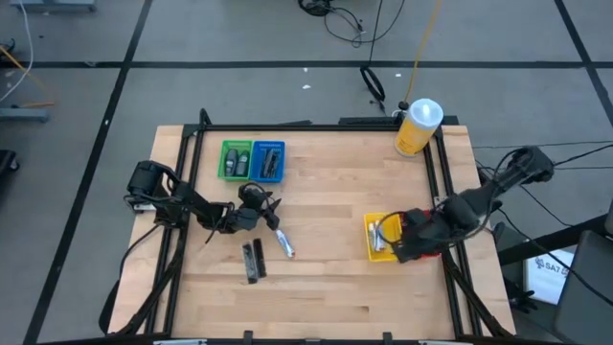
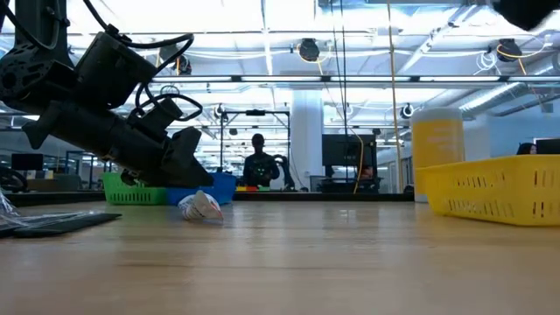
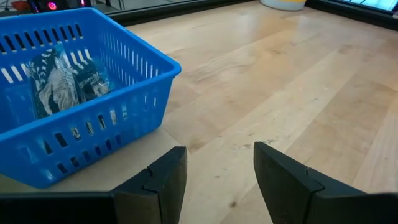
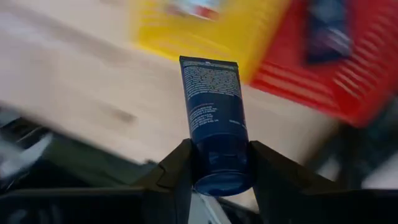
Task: Pick & Place Travel size toiletries
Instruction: Put the black shave cream into the red bin
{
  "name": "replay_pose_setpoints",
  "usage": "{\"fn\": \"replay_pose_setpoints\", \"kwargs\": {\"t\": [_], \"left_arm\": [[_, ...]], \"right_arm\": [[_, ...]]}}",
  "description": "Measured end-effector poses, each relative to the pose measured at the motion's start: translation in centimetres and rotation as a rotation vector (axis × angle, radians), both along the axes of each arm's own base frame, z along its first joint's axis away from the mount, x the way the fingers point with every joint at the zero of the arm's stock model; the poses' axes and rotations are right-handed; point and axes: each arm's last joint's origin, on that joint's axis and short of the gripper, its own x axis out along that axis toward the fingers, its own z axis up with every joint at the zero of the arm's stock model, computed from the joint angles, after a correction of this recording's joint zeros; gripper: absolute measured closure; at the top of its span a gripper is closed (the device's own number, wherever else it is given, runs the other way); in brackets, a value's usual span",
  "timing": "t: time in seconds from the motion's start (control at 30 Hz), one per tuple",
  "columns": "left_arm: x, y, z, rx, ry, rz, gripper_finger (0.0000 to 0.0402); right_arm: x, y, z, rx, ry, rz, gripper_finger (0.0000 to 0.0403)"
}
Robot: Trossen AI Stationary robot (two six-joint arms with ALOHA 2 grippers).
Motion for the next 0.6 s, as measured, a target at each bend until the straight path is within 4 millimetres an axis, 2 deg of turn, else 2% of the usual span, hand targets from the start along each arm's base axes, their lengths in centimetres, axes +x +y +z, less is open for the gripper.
{"fn": "replay_pose_setpoints", "kwargs": {"t": [0.2,0.4,0.6], "left_arm": [[0.0,0.0,0.0,0.003,0.003,-0.001,0.0217],[0.0,0.0,0.0,0.002,0.002,-0.001,0.0218],[0.0,0.0,0.0,0.001,0.001,-0.001,0.0218]], "right_arm": [[-2.4,-0.5,-1.7,-0.148,0.240,-0.149,0.0277],[-3.0,-1.7,-3.6,-0.373,0.231,-0.201,0.0275],[-3.5,-2.3,-7.0,-0.382,0.289,-0.182,0.0274]]}}
